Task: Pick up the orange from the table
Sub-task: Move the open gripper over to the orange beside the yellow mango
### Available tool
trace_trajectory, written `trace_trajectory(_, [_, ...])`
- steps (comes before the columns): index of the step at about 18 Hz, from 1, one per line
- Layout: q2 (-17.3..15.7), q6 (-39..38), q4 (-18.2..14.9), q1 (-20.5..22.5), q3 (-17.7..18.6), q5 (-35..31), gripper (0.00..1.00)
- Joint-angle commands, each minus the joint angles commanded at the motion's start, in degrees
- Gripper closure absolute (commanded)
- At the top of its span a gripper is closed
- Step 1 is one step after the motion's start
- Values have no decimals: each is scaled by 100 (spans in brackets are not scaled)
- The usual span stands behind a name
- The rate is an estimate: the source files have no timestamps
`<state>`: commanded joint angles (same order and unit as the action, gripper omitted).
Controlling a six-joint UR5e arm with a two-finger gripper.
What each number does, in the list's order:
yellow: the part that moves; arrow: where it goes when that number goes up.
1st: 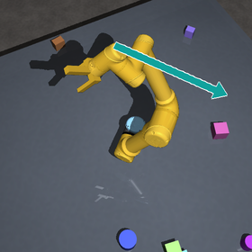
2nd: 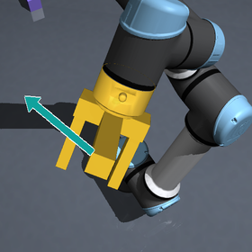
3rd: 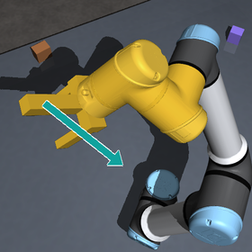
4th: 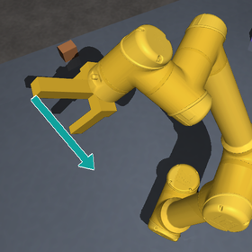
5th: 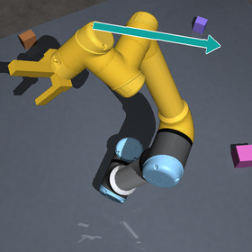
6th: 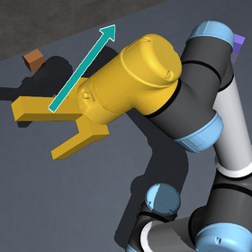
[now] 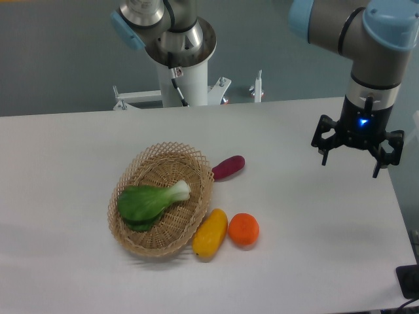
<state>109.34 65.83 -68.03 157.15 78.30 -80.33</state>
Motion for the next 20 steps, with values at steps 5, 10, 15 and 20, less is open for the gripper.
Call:
trace_trajectory(5, [-9,0,35,-9,36,9,0])
trace_trajectory(10, [53,-26,62,-79,106,-26,0])
trace_trajectory(15, [246,683,79,-316,264,-53,0])
trace_trajectory(20, [535,1177,88,-720,317,-272,0])
